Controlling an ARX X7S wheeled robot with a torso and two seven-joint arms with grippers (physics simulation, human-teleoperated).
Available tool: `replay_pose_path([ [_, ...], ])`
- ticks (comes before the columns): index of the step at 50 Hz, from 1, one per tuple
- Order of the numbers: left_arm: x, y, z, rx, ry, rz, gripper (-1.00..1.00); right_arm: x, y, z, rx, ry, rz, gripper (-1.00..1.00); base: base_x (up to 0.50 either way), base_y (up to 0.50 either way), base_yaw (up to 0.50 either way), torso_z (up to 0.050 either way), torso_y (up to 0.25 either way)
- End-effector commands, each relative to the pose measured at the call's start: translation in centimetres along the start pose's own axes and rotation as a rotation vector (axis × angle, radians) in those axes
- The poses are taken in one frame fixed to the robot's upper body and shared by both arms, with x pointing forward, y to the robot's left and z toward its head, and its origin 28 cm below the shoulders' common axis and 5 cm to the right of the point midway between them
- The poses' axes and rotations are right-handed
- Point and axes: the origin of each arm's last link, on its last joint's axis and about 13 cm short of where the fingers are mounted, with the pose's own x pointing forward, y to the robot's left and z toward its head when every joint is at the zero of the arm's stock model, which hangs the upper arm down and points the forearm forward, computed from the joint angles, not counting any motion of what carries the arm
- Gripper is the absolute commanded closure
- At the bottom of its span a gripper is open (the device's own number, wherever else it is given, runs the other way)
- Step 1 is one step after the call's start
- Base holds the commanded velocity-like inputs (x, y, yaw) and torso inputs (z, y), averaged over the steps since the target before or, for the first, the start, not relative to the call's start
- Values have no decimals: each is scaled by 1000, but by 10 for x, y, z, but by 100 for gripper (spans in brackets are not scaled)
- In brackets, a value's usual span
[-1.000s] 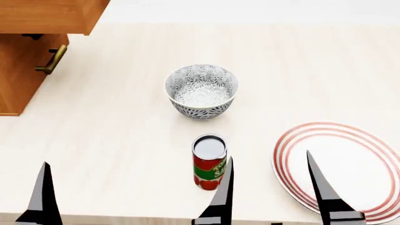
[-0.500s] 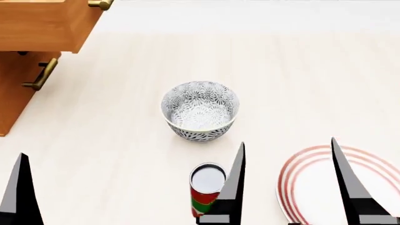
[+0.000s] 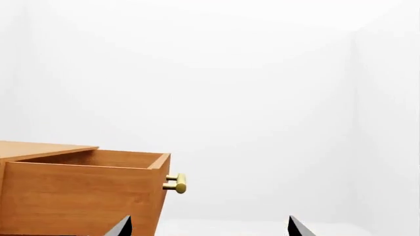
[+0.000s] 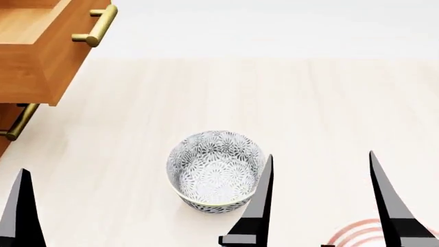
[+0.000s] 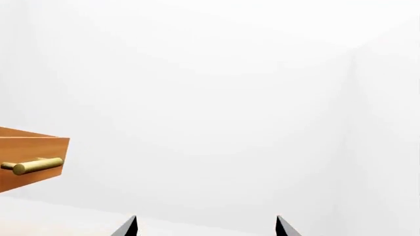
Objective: Put the bowl on the plate.
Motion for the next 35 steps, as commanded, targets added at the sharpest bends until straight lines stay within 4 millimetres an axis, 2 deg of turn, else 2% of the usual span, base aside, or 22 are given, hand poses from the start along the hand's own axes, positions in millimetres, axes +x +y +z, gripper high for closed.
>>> replay_pose_path([
  [1,0,0,1,-4,-1,0,-100,0,0,0,2,2,-3,-100,0,0,0,0,0],
  [15,-1,0,2,-9,-1,-4,-100,-2,0,2,37,-41,5,-100,0,0,0,0,0],
  [26,-1,0,1,-11,0,-3,-100,-2,-1,3,35,-41,7,-100,0,-425,0,0,0],
  [35,-1,0,2,-15,0,-2,-100,-1,0,1,16,-15,7,-100,0,0,0,0,0],
])
